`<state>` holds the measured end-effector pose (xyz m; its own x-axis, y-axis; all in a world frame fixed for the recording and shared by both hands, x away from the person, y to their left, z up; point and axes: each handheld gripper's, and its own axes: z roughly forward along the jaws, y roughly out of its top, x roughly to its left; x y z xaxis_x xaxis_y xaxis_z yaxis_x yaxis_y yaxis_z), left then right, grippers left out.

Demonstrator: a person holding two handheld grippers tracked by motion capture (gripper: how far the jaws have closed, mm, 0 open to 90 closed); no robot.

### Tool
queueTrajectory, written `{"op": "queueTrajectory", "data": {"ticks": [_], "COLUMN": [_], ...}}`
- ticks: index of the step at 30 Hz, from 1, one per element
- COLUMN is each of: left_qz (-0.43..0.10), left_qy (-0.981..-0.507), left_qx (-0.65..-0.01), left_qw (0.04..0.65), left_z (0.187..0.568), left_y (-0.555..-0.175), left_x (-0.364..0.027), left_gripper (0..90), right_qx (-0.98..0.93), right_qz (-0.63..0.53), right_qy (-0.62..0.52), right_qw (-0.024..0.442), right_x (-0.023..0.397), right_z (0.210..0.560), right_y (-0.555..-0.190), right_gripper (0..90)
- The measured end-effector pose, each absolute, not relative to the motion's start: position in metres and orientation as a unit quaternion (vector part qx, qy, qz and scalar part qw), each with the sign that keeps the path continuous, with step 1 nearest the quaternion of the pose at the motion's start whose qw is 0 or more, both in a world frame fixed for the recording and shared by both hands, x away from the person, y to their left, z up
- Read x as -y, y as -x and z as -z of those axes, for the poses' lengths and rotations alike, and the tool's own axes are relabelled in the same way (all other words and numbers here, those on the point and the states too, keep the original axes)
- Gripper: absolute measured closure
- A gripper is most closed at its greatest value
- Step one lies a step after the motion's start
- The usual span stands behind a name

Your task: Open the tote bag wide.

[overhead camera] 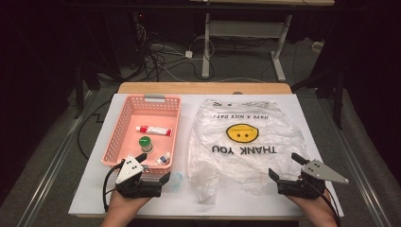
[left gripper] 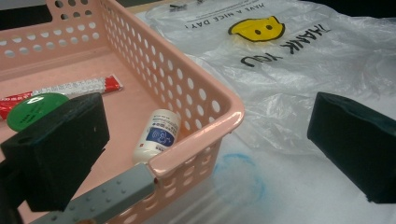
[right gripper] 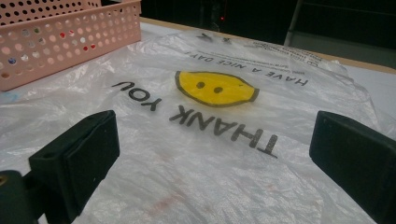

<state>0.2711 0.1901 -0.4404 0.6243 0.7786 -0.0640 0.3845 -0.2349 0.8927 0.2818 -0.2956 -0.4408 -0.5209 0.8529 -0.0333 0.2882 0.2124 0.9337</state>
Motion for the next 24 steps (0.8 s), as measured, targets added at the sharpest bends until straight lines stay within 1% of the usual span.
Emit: {"op": "queueTrajectory", "data": {"ticks": [19,24], "left_qz": [-0.2,-0.199], "left_qy": [-0.752,-0.748], "left_qx": [-0.388,-0.389], "left_qw": [0.495,0.5], "left_z": [0.4368,0.4349], "left_y": [-0.2713,-0.2713], "left_x": [-0.1953,-0.1967], "left_gripper": [0.0,0.0], "right_qx": [-0.722,-0.725], "right_qz": [-0.488,-0.488], "right_qy": [-0.403,-0.4], "right_qw": [0.281,0.277], "right_x": [0.2939,0.2909], "right_z": [0.4396,0.4381], "right_y": [-0.2839,-0.2825], "right_gripper": [1.5,2.5]}}
